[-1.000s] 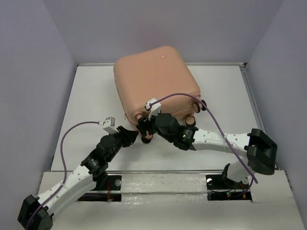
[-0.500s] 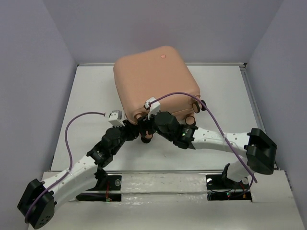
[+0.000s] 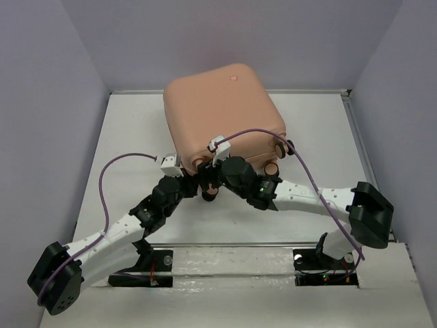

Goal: Pack the luggage

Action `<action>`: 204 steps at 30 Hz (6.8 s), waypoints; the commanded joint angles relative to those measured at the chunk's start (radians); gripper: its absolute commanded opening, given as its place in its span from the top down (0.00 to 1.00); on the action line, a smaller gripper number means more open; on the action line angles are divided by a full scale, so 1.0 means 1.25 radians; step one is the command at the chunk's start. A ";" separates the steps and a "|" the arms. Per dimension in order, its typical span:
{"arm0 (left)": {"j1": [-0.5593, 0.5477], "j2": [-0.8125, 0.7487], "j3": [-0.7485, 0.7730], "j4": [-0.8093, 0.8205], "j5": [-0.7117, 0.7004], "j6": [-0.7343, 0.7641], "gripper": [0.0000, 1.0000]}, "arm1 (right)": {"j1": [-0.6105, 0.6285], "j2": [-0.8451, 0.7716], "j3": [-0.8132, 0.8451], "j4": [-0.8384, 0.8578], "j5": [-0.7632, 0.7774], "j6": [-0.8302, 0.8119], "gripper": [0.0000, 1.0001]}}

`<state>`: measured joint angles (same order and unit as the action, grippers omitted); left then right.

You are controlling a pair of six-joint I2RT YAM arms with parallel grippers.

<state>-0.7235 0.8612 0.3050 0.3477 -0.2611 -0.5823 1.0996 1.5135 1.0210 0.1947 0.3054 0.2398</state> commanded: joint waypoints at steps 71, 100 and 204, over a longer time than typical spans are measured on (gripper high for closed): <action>0.033 -0.161 -0.076 0.024 -0.115 -0.014 0.94 | 0.019 0.465 0.847 -0.931 0.339 0.130 0.25; 0.159 -0.066 0.020 -0.082 -0.167 0.013 0.94 | -0.017 0.148 0.385 -0.966 0.264 0.099 0.93; 0.007 -0.031 0.064 -0.131 -0.385 -0.059 0.94 | 0.033 -0.071 0.050 -0.863 0.064 0.143 0.93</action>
<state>-0.7589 0.7822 0.3386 0.1802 -0.6811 -0.7013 1.1328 1.3678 1.1622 -0.5201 0.4839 0.4046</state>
